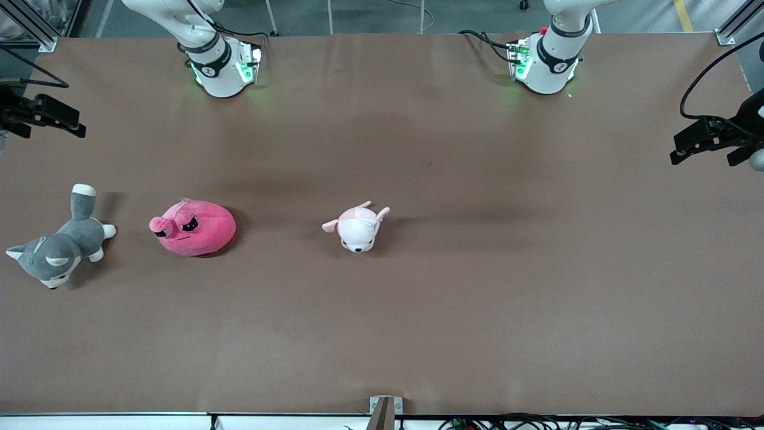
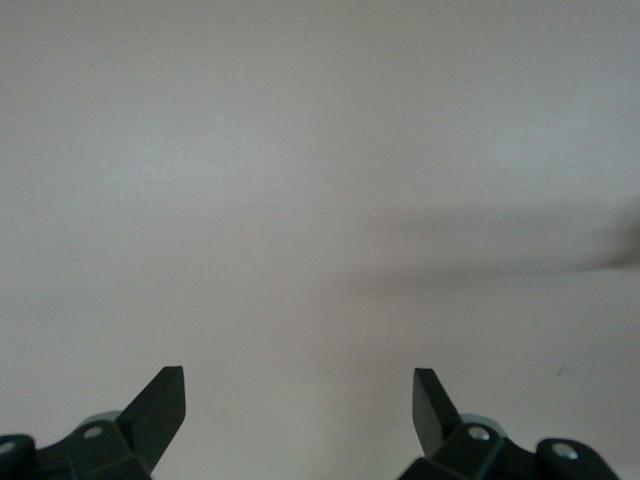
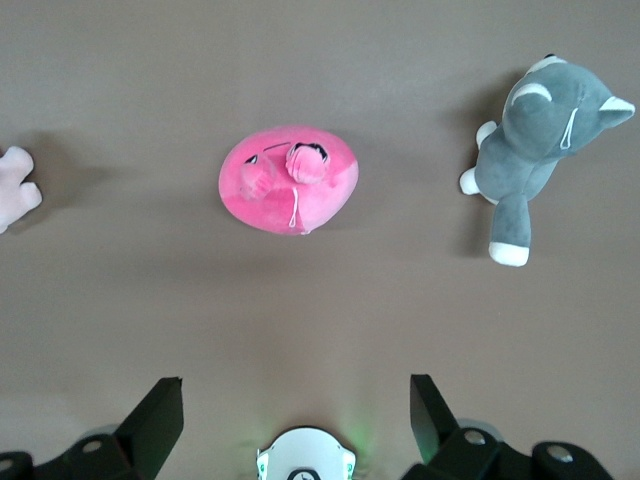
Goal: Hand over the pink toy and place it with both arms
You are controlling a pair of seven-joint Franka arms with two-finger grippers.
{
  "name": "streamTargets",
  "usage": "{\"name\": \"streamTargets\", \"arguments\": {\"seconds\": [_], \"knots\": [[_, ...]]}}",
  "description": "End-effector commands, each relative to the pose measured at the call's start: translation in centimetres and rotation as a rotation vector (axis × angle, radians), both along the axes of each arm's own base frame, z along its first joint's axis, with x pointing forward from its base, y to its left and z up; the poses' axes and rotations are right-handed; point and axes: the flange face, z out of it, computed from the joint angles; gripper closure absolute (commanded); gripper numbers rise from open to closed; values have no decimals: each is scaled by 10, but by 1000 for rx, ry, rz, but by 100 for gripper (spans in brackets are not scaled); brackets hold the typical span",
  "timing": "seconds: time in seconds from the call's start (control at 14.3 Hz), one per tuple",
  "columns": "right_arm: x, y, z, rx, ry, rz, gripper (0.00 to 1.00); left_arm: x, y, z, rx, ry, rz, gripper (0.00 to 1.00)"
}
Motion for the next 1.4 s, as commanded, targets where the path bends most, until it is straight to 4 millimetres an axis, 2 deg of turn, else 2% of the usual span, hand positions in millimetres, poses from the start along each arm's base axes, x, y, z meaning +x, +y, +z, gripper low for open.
{"name": "streamTargets", "arguments": {"seconds": [0.0, 0.14, 0.42, 1.05, 1.33], "knots": [[-20, 3, 6, 14, -13, -17, 0, 3, -4, 2, 12, -6, -1, 0], [-27, 2, 15, 14, -30, -17, 0, 3, -12, 2, 16, -5, -11, 0], [-38, 3, 27, 14, -62, -15, 0, 3, -11, 1, 19, -4, -13, 0], [-34, 12, 29, 38, -87, -1, 0, 2, -14, 4, 20, -8, -14, 0], [-35, 3, 28, 43, -81, -19, 0, 2, -11, 4, 20, -8, -10, 0]]}}
